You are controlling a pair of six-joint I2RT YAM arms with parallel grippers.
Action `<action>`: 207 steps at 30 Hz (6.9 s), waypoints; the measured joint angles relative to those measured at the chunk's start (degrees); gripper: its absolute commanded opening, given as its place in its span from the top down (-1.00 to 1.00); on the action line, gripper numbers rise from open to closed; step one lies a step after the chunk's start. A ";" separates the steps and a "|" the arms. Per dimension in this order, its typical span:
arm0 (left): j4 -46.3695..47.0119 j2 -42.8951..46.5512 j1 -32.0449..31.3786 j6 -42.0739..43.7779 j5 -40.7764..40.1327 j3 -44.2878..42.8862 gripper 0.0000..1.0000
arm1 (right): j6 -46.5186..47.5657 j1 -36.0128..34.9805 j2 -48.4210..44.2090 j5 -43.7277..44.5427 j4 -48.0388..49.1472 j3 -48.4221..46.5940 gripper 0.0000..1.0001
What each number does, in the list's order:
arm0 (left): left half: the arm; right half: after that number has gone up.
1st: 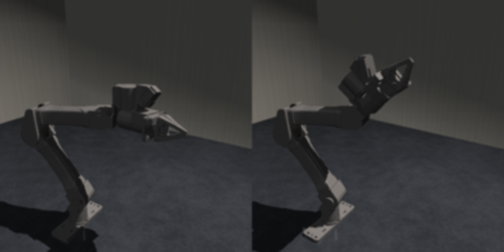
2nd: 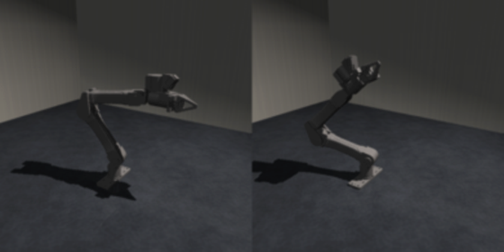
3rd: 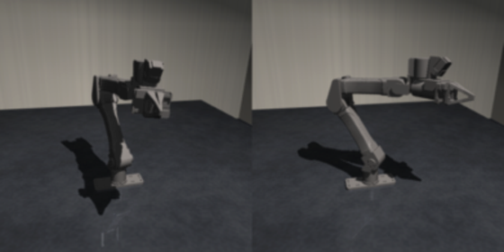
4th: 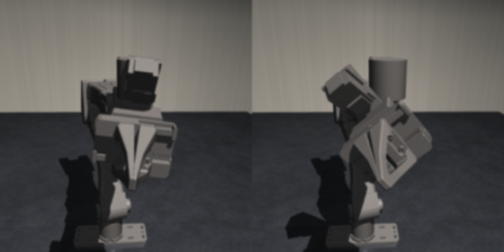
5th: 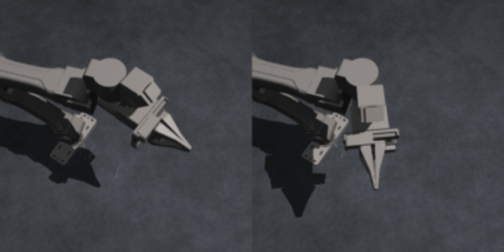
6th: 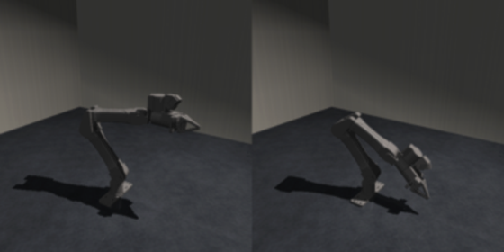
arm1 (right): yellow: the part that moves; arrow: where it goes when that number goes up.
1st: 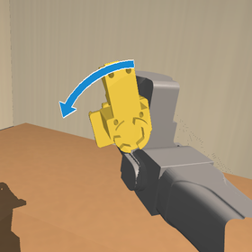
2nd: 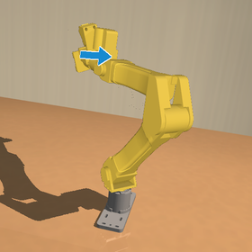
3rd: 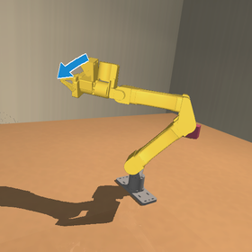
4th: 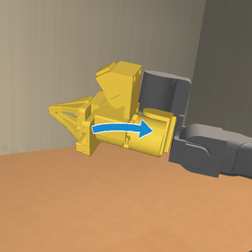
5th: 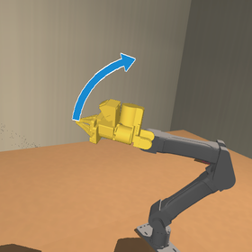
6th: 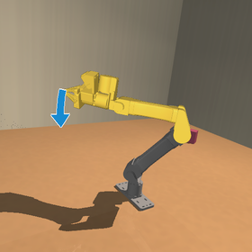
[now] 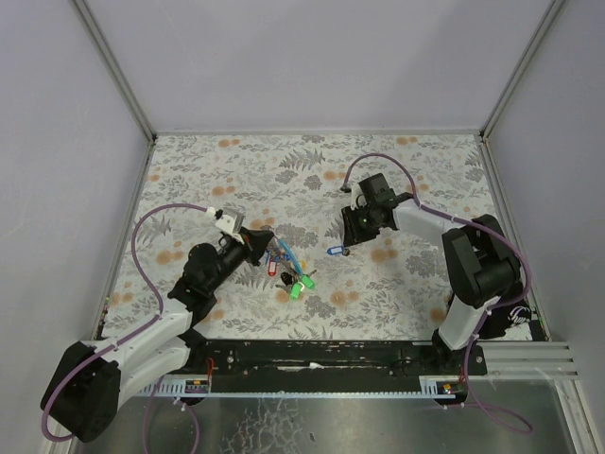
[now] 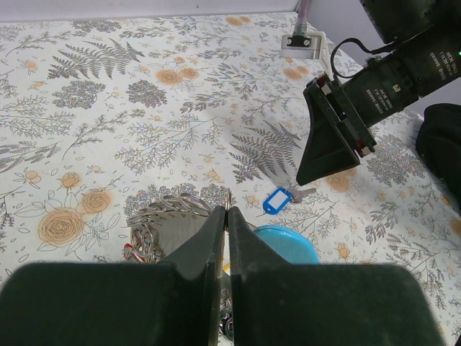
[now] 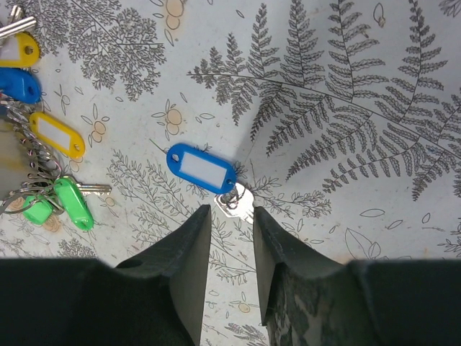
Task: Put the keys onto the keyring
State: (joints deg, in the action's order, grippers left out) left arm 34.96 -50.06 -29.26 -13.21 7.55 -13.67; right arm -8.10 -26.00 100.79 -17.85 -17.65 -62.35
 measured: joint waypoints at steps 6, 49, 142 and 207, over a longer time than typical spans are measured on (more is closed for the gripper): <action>0.00 0.00 0.00 0.00 0.00 0.00 1.00 | -1.64 0.63 1.64 -2.62 -0.09 0.00 0.41; 0.00 0.00 -0.02 0.00 0.15 0.00 1.00 | 2.51 0.68 2.97 -4.55 0.13 0.76 0.34; 8.02 -2.21 0.00 0.66 16.72 1.64 0.98 | 31.71 0.68 -20.83 -23.08 3.28 5.75 1.00; 28.92 -13.97 -0.02 -4.11 32.63 2.14 1.00 | 26.62 -9.53 -22.51 -39.32 28.79 15.02 1.00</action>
State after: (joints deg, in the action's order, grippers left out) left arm 63.88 -64.03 -29.28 -17.32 40.18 -11.53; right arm 18.52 -35.53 78.28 -57.17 11.14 -47.33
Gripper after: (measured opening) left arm 0.008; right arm 0.011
